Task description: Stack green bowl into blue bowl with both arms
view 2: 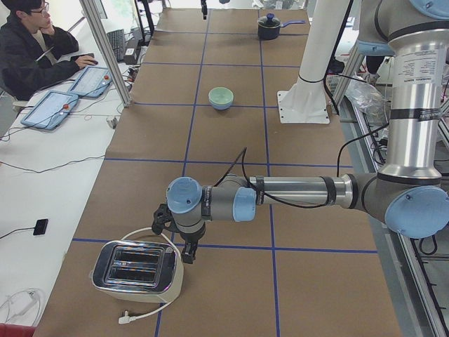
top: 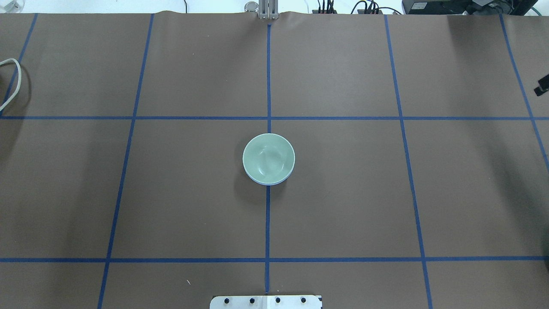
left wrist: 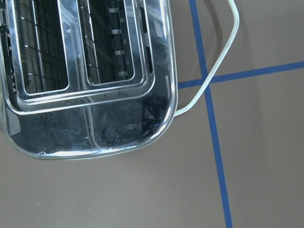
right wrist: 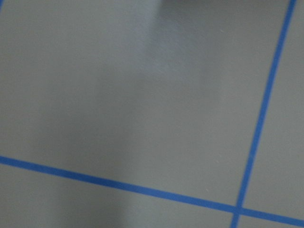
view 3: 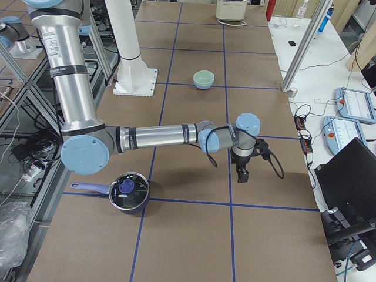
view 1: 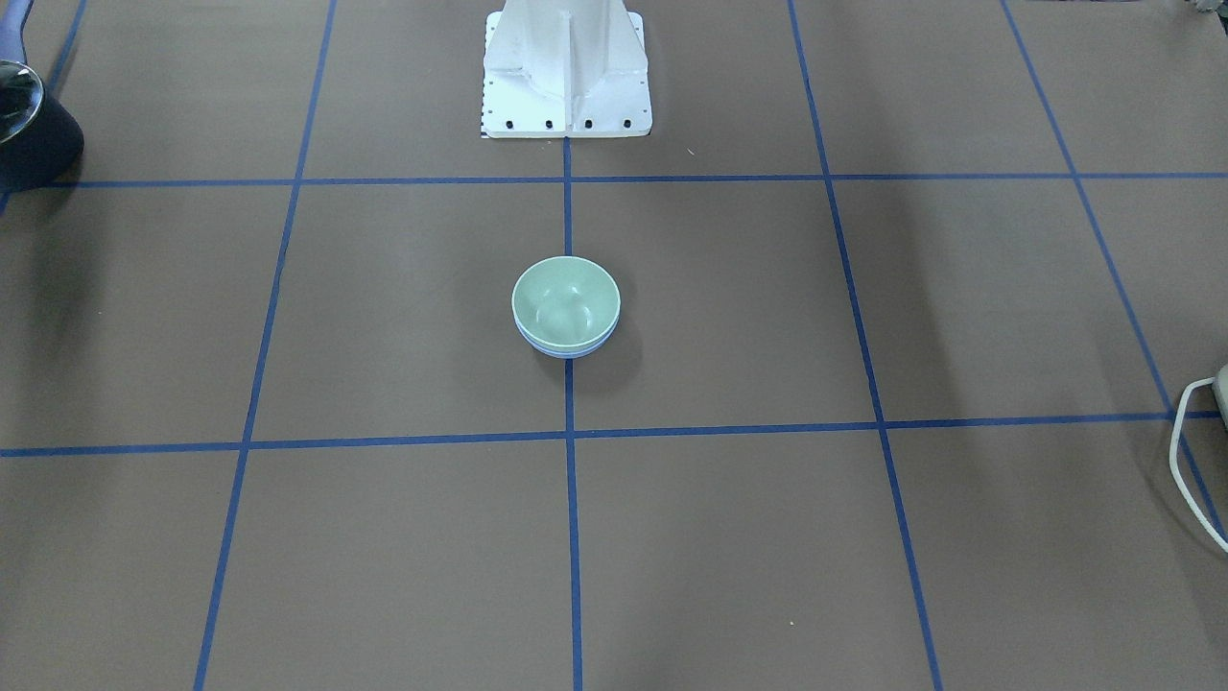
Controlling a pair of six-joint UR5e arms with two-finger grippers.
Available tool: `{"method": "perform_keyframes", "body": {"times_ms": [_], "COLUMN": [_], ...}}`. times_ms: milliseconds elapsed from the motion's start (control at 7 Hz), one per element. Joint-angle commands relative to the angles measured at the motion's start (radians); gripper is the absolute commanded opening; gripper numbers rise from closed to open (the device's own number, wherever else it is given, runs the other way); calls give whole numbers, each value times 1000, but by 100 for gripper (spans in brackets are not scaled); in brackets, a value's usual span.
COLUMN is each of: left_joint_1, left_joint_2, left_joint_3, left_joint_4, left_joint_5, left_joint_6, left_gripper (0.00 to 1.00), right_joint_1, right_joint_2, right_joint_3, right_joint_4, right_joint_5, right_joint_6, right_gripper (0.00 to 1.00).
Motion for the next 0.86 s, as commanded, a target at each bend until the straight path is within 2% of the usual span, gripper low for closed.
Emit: {"method": "perform_keyframes", "body": {"times_ms": [0, 143, 714], "left_joint_1": [-5, -24, -34], "left_joint_2": [-5, 3, -2], "left_joint_3": [-42, -92, -98], "left_joint_4": [105, 158, 141], "left_joint_5": [-53, -55, -53], "left_joint_6": [-1, 2, 13], "left_gripper": [100, 100, 100], "right_joint_1": [71, 80, 81], "right_joint_2": [-62, -64, -72], "right_joint_3": [-4, 1, 1], "right_joint_4": [-10, -22, -12], "right_joint_5": [31, 42, 41], "right_joint_6": [-47, -42, -34], "right_gripper": [100, 100, 100]}}
